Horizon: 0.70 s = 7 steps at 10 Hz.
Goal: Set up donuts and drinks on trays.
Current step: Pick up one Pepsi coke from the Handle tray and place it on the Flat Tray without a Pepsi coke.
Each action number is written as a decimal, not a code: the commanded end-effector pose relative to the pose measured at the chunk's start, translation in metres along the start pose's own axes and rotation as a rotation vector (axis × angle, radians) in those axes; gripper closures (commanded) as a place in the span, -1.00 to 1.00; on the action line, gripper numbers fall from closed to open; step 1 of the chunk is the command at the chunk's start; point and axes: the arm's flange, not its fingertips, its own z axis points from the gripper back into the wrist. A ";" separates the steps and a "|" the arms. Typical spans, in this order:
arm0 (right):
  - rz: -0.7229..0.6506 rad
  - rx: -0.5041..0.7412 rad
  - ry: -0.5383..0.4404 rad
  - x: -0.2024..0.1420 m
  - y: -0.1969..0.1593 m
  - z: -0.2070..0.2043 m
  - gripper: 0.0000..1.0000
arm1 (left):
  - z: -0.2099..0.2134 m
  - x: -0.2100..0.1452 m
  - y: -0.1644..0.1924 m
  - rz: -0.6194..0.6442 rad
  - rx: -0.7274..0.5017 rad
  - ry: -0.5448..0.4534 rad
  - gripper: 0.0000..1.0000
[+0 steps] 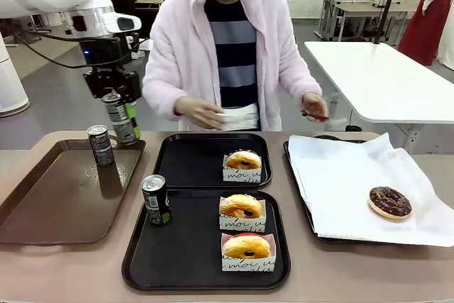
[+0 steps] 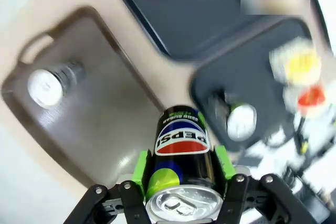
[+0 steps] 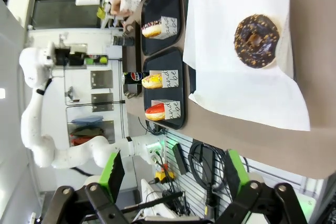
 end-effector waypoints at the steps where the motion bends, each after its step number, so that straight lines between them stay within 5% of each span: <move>1: 0.018 0.023 -0.013 0.001 0.000 0.001 -1.00 | 0.003 -0.100 -0.013 -0.138 -0.010 0.022 -0.17; 7: 0.018 0.023 -0.013 0.001 0.000 0.001 -1.00 | -0.007 -0.097 -0.022 -0.124 0.047 0.013 -0.17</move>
